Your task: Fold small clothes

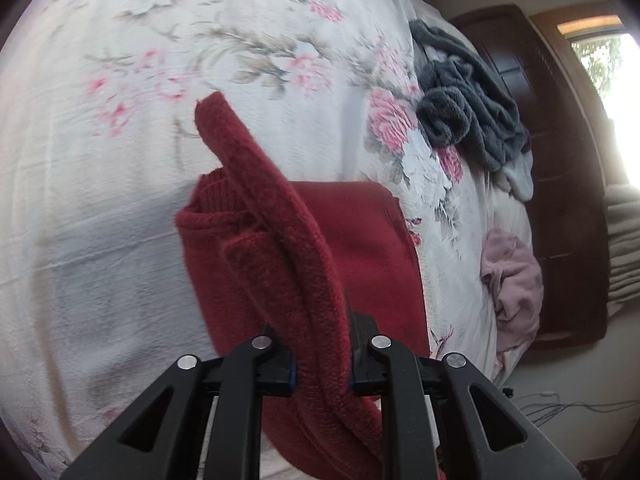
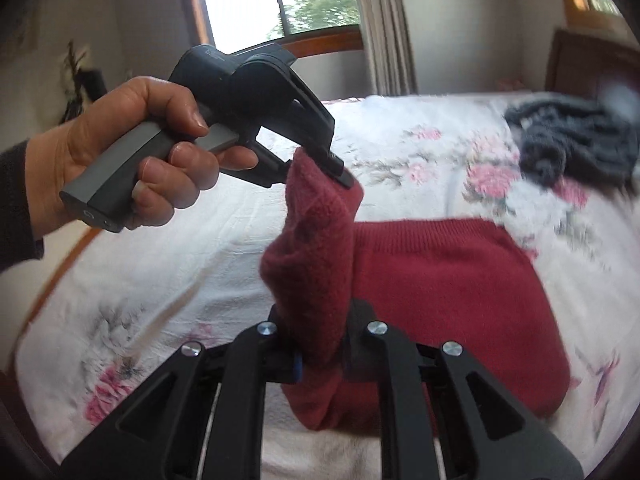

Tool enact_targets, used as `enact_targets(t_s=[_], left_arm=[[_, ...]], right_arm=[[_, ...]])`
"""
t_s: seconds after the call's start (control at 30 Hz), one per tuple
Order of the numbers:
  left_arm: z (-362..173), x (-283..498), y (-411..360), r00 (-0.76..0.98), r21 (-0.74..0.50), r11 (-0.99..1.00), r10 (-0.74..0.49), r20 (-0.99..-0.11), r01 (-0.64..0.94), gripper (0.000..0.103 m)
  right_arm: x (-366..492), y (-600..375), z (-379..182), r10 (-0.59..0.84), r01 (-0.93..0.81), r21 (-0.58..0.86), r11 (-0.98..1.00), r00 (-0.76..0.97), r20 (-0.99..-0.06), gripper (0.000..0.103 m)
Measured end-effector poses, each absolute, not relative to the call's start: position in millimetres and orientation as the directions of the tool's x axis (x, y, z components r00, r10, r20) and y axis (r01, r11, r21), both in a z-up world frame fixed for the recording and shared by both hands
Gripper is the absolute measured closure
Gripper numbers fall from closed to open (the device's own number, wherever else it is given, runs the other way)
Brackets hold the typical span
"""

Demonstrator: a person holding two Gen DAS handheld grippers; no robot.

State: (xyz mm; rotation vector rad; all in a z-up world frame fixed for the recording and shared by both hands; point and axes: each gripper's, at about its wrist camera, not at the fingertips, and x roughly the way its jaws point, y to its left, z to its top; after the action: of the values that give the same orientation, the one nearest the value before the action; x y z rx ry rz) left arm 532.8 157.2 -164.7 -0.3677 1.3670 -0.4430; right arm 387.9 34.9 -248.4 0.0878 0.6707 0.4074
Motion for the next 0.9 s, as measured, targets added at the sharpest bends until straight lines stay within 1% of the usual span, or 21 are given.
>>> enact_targets(t_s=[0.07, 0.2, 0.3, 0.43, 0.57, 0.9], left_arm=[[-168, 532, 130, 0.123, -0.464, 0.879, -0.476, -0.871, 0.113, 0.088], [-179, 531, 78, 0.091, -0.386, 0.909, -0.403, -0.911, 0.160, 0.088], [-191, 536, 49, 0.079, -0.322, 0.932, -0.338, -0.938, 0.164, 0.088], [-206, 541, 18, 0.063, -0.247, 0.955, -0.260, -0.964, 0.165, 0.088], [-206, 539, -11, 0.070, -0.185, 0.965, -0.201, -0.977, 0.186, 0.088], [-223, 538, -59, 0.071, -0.018, 0.983, -0.031, -0.997, 0.181, 0.088]], right_arm=[[385, 17, -253, 0.393, -0.308, 0.244, 0.919, 0.711, -0.583, 0.094], [381, -25, -269, 0.414, -0.237, 0.361, 0.902, 0.716, -0.562, 0.094], [386, -45, -279, 0.427, -0.203, 0.423, 0.883, 0.720, -0.546, 0.094], [389, -69, -290, 0.435, -0.169, 0.471, 0.866, 0.720, -0.541, 0.095], [391, -95, -293, 0.449, -0.151, 0.508, 0.848, 0.715, -0.536, 0.095], [391, -125, -308, 0.491, -0.116, 0.586, 0.802, 0.686, -0.536, 0.095]])
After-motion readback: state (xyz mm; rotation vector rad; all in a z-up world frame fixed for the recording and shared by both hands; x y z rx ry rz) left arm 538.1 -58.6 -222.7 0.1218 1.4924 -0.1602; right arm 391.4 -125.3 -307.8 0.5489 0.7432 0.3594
